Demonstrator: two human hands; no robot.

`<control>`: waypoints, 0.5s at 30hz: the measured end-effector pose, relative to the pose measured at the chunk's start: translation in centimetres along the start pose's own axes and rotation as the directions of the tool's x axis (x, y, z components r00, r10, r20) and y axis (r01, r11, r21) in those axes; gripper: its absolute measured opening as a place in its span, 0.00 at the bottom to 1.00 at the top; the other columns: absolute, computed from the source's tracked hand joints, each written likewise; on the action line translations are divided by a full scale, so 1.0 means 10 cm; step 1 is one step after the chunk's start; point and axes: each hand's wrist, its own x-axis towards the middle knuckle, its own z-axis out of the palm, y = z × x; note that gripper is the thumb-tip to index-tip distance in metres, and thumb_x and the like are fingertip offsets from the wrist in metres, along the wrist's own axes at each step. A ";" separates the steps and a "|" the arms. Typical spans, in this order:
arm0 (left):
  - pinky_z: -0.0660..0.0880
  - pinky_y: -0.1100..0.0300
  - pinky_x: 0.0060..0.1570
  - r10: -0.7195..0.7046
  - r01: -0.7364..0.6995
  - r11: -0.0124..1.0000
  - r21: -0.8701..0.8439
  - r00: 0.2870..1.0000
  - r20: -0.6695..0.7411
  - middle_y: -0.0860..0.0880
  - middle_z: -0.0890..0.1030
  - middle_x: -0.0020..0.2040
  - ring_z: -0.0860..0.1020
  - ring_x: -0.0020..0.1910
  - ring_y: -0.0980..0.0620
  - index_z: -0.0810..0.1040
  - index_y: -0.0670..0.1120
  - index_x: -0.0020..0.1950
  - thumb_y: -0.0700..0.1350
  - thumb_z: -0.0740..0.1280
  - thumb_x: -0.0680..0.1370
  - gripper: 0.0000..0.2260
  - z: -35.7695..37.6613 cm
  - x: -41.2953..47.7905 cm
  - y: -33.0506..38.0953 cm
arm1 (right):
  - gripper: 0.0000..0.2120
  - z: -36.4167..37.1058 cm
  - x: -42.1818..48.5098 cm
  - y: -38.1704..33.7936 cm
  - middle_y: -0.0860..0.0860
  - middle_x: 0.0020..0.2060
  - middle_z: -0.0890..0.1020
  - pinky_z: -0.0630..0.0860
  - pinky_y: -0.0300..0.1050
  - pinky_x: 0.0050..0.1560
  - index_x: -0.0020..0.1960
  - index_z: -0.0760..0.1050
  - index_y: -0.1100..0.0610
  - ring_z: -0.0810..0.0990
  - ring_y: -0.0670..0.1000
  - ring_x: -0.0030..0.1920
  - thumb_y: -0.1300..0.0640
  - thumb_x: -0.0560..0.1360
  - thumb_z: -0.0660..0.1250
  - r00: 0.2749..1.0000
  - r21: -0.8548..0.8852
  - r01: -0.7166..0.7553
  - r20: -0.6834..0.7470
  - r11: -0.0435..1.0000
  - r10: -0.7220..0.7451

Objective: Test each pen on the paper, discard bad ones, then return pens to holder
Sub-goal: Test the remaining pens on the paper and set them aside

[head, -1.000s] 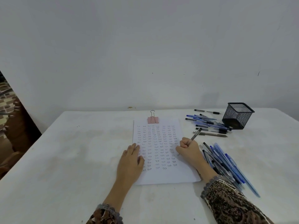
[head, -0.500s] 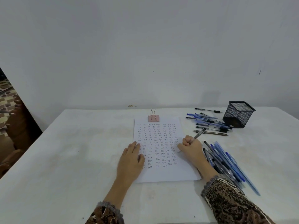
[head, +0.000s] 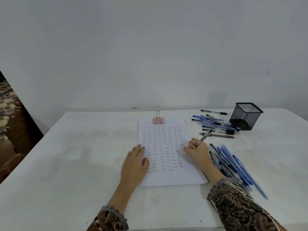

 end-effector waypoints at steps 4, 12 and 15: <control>0.45 0.64 0.71 0.009 -0.009 1.000 0.000 1.000 0.002 0.50 0.56 0.75 0.53 0.74 0.54 0.58 0.45 0.74 0.46 0.53 0.80 0.21 -0.01 0.00 0.00 | 0.24 0.02 -0.03 -0.06 0.46 0.25 0.58 0.64 0.20 0.43 0.26 0.54 0.53 0.59 0.42 0.27 0.77 0.66 0.60 0.999 0.000 0.025 0.025 1.000 -0.025; 0.49 0.64 0.71 -0.003 0.003 1.000 -0.024 1.000 -0.005 0.51 0.57 0.75 0.56 0.73 0.55 0.59 0.46 0.73 0.46 0.53 0.80 0.21 -0.04 -0.03 0.04 | 0.19 -0.09 0.00 -0.10 0.51 0.23 0.65 0.57 0.35 0.22 0.29 0.64 0.57 0.61 0.45 0.20 0.54 0.76 0.63 0.979 0.321 -0.168 -0.055 0.932 0.195; 0.51 0.63 0.71 -0.004 0.003 1.000 -0.026 1.000 -0.004 0.52 0.57 0.75 0.56 0.73 0.55 0.59 0.47 0.74 0.46 0.53 0.80 0.21 -0.06 -0.05 0.05 | 0.22 -0.13 0.06 -0.32 0.48 0.20 0.67 0.57 0.35 0.21 0.32 0.64 0.56 0.61 0.45 0.19 0.46 0.81 0.51 0.974 0.399 -0.152 -0.096 0.904 0.206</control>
